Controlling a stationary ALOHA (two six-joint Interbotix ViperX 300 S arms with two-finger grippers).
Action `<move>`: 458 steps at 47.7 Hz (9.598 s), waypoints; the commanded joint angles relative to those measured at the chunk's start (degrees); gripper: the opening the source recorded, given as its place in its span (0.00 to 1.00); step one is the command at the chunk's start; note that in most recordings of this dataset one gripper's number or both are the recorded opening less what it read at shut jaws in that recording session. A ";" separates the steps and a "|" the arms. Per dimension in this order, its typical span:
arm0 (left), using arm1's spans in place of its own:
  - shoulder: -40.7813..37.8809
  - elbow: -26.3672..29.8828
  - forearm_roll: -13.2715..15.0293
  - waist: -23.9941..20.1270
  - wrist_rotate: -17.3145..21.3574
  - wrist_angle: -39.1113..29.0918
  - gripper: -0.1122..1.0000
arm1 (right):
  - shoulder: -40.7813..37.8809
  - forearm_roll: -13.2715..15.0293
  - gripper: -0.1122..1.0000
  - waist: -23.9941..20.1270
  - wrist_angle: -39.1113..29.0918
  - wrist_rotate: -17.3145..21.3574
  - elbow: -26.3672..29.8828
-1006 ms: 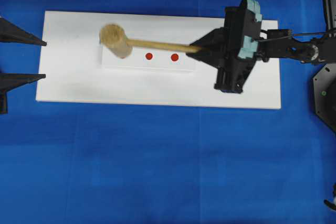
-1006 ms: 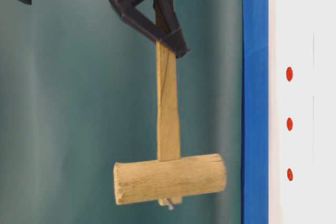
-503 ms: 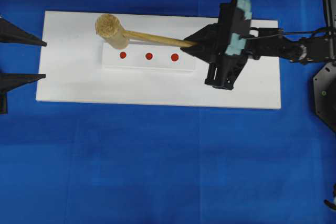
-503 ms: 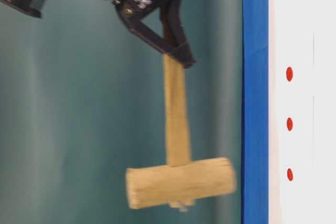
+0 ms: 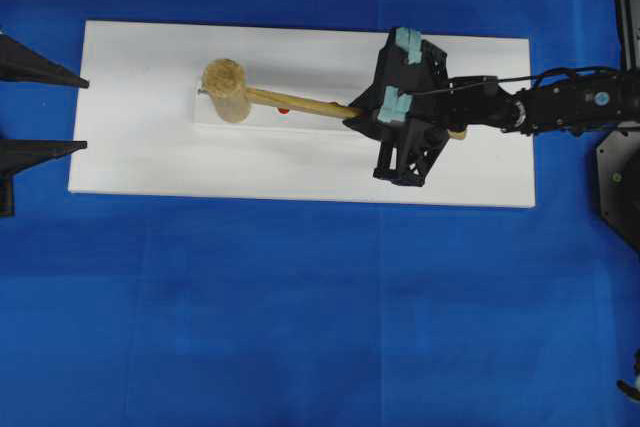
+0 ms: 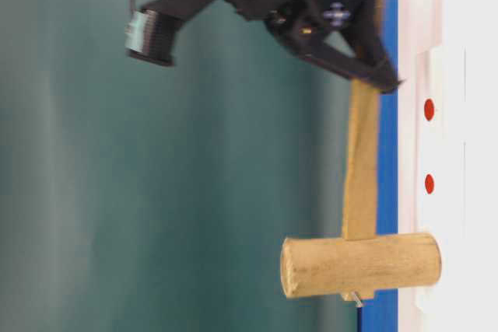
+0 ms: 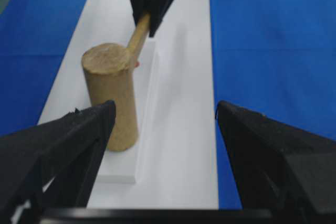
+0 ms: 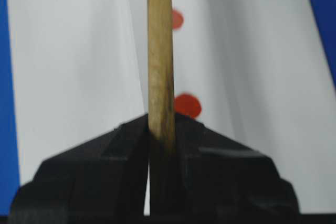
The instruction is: Hit the mark with a hammer.
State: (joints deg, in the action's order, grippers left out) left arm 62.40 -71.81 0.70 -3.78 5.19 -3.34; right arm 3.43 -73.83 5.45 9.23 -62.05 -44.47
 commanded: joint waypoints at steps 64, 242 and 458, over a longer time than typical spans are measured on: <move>-0.09 0.62 0.00 -0.09 -0.09 0.18 0.77 | 16.17 -2.46 0.12 -0.44 2.55 -0.70 -9.40; -25.49 6.33 0.00 -2.46 0.09 22.32 0.87 | 7.47 0.44 0.12 -0.44 -6.77 -5.98 7.56; -28.04 12.48 -0.09 -0.88 -61.35 11.34 0.89 | 11.95 14.33 0.18 -1.76 -4.31 -4.39 3.16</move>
State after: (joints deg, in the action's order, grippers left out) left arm 32.26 -59.33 0.79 -4.57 -56.16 8.61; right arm 13.10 -59.06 3.52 4.66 -66.88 -41.40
